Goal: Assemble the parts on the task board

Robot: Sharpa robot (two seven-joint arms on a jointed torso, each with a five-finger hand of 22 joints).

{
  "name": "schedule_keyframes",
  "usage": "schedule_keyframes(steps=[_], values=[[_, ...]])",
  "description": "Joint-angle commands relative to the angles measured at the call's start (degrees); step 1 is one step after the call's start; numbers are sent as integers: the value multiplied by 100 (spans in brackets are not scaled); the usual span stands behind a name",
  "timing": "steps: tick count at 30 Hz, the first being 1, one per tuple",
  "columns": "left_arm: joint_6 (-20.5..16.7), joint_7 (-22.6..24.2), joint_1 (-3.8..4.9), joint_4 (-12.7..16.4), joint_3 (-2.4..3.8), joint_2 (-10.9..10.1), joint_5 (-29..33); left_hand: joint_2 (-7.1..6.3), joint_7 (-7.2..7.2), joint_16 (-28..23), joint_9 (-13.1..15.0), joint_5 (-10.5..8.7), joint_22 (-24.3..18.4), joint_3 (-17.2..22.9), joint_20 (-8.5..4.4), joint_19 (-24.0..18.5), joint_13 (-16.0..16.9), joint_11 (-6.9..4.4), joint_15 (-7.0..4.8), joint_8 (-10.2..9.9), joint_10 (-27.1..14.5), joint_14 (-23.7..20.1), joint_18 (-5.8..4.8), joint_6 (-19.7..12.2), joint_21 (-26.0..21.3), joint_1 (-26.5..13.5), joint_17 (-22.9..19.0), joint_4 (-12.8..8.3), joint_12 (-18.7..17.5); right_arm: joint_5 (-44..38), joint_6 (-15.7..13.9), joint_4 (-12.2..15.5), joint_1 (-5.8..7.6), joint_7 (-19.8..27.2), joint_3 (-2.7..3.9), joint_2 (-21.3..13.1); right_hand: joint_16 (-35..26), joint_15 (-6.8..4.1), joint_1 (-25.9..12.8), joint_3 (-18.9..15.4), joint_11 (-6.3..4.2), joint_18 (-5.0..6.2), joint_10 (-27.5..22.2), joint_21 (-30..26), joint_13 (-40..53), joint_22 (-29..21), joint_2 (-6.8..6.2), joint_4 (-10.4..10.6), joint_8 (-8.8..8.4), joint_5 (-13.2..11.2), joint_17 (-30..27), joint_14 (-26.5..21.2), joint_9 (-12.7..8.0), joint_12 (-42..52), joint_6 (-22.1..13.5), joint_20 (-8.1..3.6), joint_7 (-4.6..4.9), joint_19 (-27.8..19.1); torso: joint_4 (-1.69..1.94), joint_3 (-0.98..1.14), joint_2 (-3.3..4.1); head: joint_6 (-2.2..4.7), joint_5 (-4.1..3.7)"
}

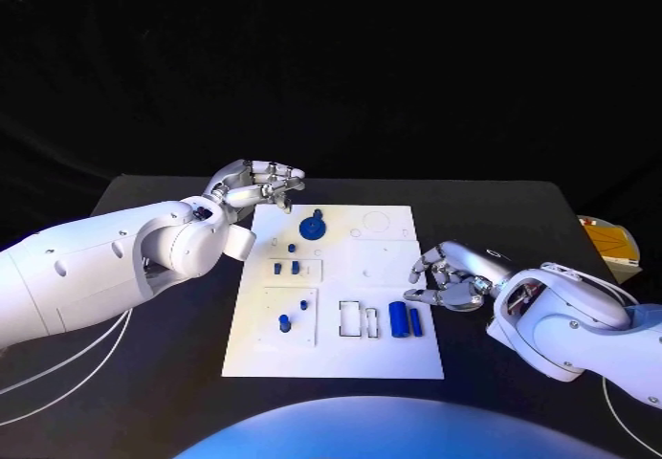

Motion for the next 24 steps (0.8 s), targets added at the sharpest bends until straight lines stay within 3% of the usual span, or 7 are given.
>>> schedule_keyframes(steps=[1,5,8,24], values=[[105,39,-6,14,0,7,29,32,-15,-28,-7,-9,-8,-17,23,20,9,-16,4,28,-41,-21,79,-43,-30,-45,-9,29,21,-332,294,90,-83,-686,-5,-5,42,-16,-133,-220,-8,-114,112,47,407,393,64,14,73,117,769,473,82,324,-11,15,-24,37,-36,0,-19,-11,-56],[113,47,-11,21,-3,3,30,32,-15,-28,-7,-9,-8,-17,23,20,9,-16,4,28,-41,-21,79,-43,-30,-45,-9,29,21,-403,319,140,-146,-951,-11,17,66,-32,-341,-526,-30,-128,184,112,644,458,163,20,179,59,841,486,198,501,43,4,-57,69,-26,-8,-29,-36,-82],[117,56,-14,26,-4,-3,31,32,-15,-28,-7,-9,-8,-17,23,20,9,-16,4,28,-41,-21,79,-43,-30,-45,-9,29,21,-425,333,170,-188,-1085,-16,48,81,-70,-367,-834,-76,-137,218,150,772,505,254,24,352,24,889,494,428,574,91,-27,-110,92,-29,-17,-24,-37,-90],[138,57,-20,24,-6,-2,31,32,-15,-28,-7,-9,-8,-17,23,20,9,-16,4,28,-41,-21,79,-43,-30,-45,-9,29,21,-485,386,80,-304,-1223,-25,285,92,-75,-395,-1265,-82,-146,257,170,896,550,415,25,450,86,920,499,680,625,-14,-36,-116,107,-24,-13,-23,-37,-53]])
